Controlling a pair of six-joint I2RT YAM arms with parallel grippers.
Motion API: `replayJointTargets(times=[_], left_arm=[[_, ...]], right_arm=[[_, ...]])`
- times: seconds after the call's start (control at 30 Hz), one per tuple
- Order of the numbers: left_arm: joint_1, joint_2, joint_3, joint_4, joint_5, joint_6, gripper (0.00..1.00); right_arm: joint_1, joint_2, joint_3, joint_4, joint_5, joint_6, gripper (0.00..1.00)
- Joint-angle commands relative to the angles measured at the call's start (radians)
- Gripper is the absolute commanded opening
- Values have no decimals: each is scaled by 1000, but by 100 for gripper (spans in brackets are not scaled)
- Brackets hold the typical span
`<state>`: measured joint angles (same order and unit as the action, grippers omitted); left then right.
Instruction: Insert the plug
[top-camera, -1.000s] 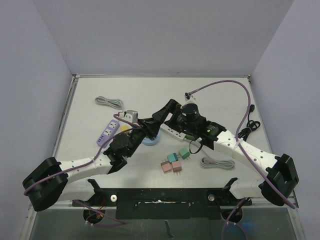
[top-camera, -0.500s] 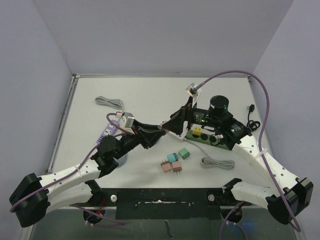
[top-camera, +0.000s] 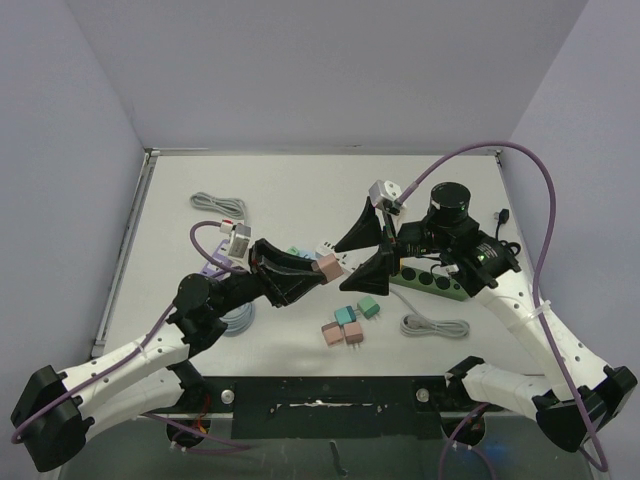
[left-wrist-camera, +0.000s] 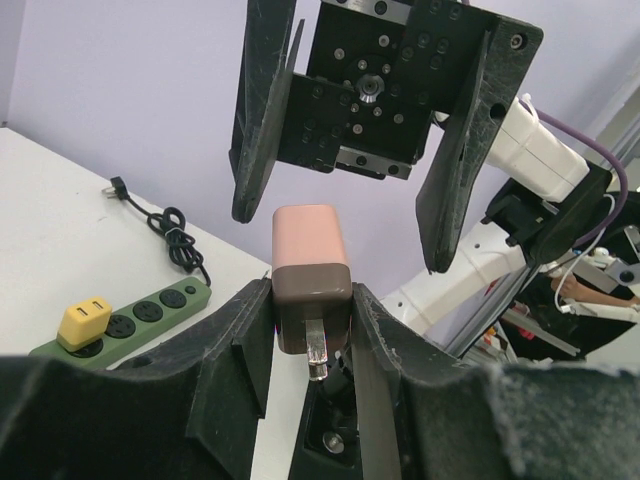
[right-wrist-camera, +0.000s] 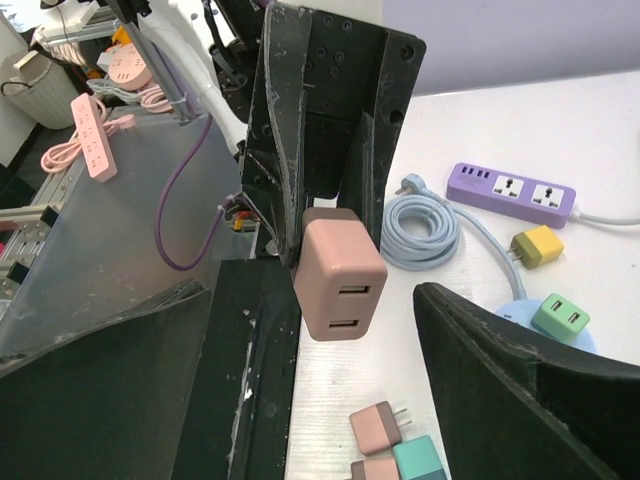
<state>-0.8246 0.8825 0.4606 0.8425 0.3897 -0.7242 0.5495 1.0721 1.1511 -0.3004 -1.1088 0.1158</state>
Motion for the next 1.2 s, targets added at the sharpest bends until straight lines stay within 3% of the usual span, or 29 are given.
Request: replayJointTargets(times=[0.0,0.17,0.57,0.8,0.87,1.0,1.17], left_arm=[[4,-17,40,71,67,38,24],[4,-14,46,70,75,65,24],[4,-35,18,135,116,111,23],[4,-45,7,132,103,121,20],[2,-42,8,121,104,125,20],[3,-41,2,115,102,130,20],[3,-35,1,113,101,134,20]], right_arm=[[3,-16,3,90,-24,26,81],[44,3,6,84,-20,39,71],[62,65,36,3,-17,14,60],[63,84,52,-15,-31,-4,41],[63,85,59,-14,-20,-6,44],[63,96,76,-15,-25,0,60],[62,110,69,21,-52,38,56]])
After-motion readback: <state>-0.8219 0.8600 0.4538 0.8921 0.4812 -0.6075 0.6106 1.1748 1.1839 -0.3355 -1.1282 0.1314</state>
